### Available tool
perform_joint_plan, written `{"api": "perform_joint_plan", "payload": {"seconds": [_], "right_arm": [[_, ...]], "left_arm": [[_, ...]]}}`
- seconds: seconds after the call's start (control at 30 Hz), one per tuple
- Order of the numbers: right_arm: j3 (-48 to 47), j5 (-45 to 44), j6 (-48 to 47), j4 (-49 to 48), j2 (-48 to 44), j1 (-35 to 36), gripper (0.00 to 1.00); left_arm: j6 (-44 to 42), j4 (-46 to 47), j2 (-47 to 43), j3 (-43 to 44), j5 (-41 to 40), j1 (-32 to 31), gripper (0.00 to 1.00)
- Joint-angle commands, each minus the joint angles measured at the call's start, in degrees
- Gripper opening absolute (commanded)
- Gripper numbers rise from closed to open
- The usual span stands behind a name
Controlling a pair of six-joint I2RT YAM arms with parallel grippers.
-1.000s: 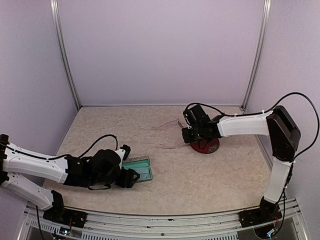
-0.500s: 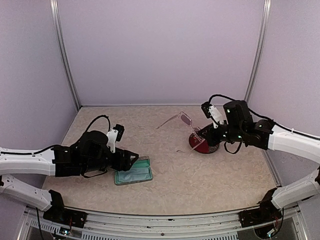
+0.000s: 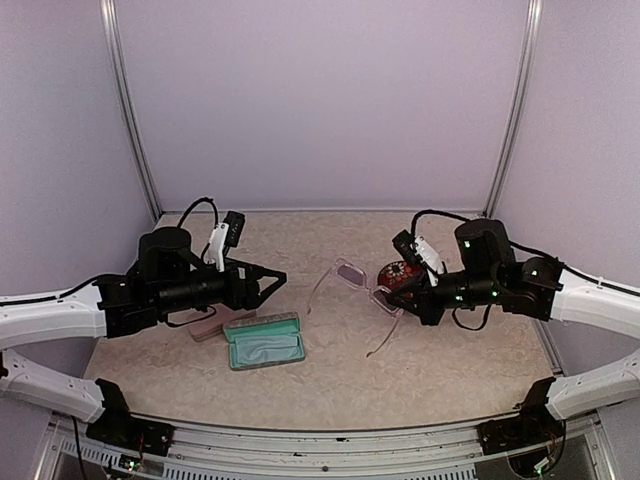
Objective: Organize the sunglasses
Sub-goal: Close the right temple of the sunglasses on the sunglasses.
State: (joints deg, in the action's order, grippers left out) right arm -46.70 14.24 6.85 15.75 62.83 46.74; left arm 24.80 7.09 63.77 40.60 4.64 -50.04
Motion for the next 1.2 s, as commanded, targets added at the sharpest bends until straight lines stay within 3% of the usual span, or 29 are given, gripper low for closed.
{"api": "perform_joint_plan", "payload": {"seconds": [0.0,0.23,0.47,0.57,0.87,1.17], "right_arm": [[-0.46,1.39,-0.96,-3.23,2.55,1.68,0.0],[-1.03,2.6,-0.58,-6.44,5.06,2.99,0.0],[-0.77,1.84,1.49,-8.74,6.5,3.91,0.0],[-0.44,1.44,2.44,-9.58,7.03,4.34,0.0],[1.7,2.65,3.71,-12.98,6.98,5.28,0.0],[2.32,0.16,1.81,-8.77,4.09,5.33,0.0]], "left_arm": [[-0.37,4.49,2.87,2.73,2.85,-2.96,0.73],[-0.9,5.63,9.7,4.9,0.4,-7.6,0.63],[0.3,10.85,14.86,6.17,2.66,-10.71,0.44],[0.32,11.22,17.29,7.77,2.83,-11.83,0.42],[0.21,11.73,22.27,10.59,1.04,-14.15,0.53],[-3.33,8.31,10.93,3.03,-3.34,-14.21,0.66]]}}
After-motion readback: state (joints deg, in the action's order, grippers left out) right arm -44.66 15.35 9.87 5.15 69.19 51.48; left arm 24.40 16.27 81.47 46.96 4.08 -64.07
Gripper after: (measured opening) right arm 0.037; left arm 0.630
